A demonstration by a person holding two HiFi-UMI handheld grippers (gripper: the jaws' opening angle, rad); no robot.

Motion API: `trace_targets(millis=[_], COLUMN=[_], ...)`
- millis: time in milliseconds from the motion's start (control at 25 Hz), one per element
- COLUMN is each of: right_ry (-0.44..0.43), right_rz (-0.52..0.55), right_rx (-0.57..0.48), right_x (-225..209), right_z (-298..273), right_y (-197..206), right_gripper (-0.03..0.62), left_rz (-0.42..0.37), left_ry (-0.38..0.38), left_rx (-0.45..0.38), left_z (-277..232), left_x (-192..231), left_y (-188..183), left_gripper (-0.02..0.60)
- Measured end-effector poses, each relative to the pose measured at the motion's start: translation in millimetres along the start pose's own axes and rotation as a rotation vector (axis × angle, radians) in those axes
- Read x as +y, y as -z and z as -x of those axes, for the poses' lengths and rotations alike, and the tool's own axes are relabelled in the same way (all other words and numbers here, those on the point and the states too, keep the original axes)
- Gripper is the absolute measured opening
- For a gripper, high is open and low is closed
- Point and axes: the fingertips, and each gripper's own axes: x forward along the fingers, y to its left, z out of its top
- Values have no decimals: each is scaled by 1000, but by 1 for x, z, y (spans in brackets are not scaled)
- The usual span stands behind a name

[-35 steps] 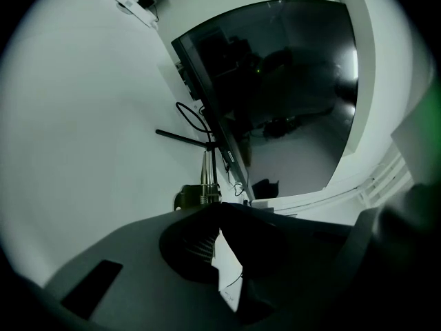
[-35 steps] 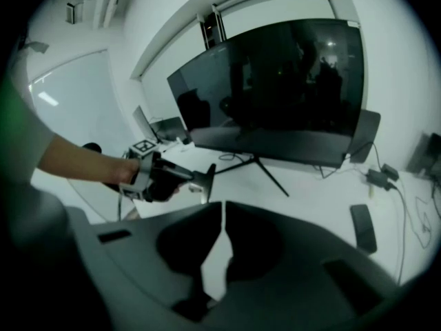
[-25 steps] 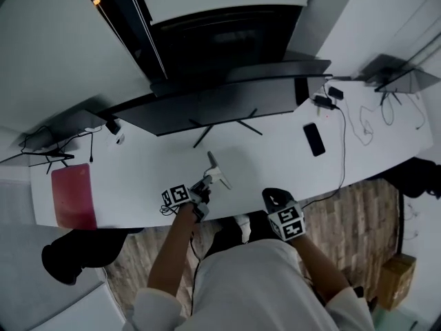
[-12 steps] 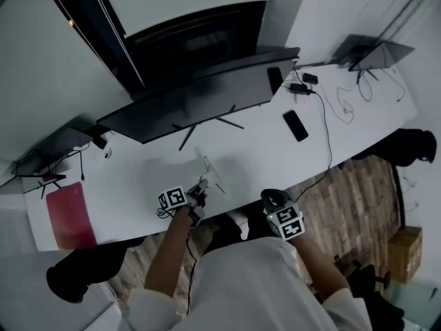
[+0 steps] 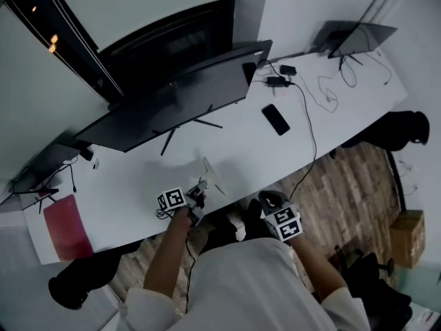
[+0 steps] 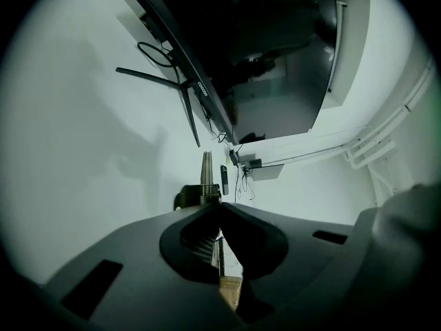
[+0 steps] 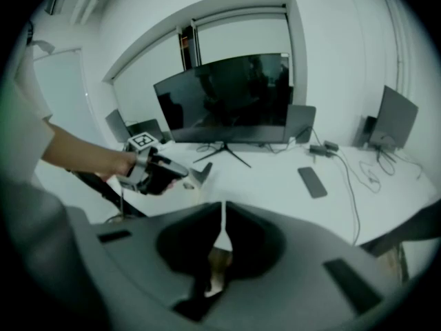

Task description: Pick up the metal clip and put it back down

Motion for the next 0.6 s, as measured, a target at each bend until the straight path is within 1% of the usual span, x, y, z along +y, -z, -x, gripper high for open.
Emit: trace_targets(millis=[280, 600], right_ry=[-8, -44], right_rz=[-37, -62], right_rx=[19, 46], right_x=[-36, -74], right_z=[17, 23], right_y=[24, 46], right_gripper=[37, 37], left_rz=[11, 12], left_ry=[-9, -7], left_rx=[16, 28], left_z=[-40, -88], left_x=[-20, -31], left_y=[28, 54], left_gripper=[37, 37])
